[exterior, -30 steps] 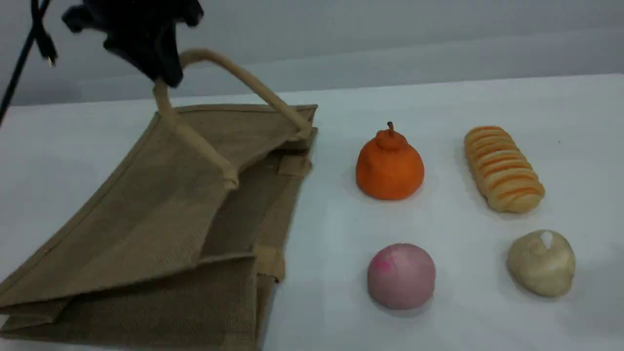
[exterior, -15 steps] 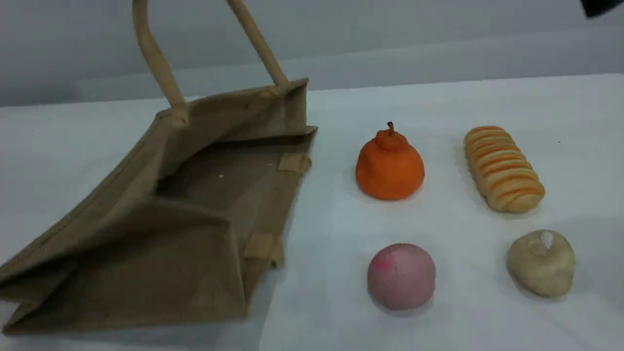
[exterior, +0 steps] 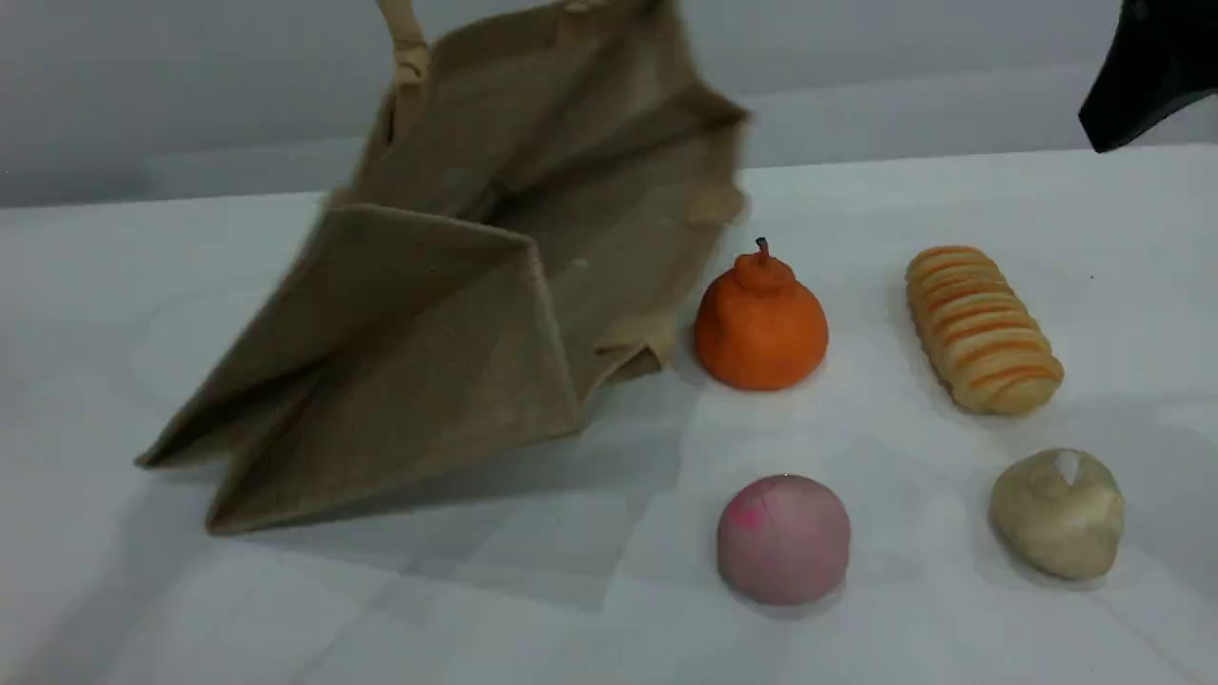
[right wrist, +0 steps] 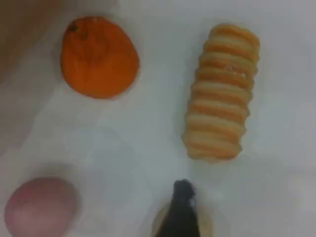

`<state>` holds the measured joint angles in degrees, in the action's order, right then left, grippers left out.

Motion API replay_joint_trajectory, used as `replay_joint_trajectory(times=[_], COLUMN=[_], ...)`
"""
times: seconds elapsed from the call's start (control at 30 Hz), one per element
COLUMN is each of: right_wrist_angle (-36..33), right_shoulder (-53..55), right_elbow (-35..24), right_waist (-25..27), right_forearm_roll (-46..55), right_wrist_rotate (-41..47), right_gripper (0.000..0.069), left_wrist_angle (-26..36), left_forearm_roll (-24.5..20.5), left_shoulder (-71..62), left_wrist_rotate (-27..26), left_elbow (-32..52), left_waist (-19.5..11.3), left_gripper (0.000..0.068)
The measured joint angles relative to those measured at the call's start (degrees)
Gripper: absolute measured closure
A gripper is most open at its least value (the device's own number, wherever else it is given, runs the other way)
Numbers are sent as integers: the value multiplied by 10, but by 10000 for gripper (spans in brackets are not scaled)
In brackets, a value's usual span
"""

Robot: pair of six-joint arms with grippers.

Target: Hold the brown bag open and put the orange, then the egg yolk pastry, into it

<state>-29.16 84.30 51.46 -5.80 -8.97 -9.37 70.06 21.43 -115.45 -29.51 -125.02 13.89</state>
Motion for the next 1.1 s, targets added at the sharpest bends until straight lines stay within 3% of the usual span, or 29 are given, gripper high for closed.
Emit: replay_joint_trajectory(times=[0.4, 0.6, 0.8, 1.1], right_wrist_angle=[9, 22, 63, 144], right_shoulder=[27, 71, 109, 179], right_elbow=[0, 0, 0, 6], right_waist=[0, -1, -43, -98], right_forearm_roll=[-47, -126, -219, -234], right_wrist_rotate=[-59, -134, -217, -234], right_gripper=[120, 120, 120, 120], left_wrist_angle=[0, 0, -1, -1], left_forearm_roll=[-2, -16, -19, -15], left_shoulder=[2, 2, 2, 2], left_wrist_rotate=[-124, -136, -136, -136], left_elbow=[1, 1, 1, 0], left_waist=[0, 0, 0, 0], left_gripper=[582, 582, 582, 582])
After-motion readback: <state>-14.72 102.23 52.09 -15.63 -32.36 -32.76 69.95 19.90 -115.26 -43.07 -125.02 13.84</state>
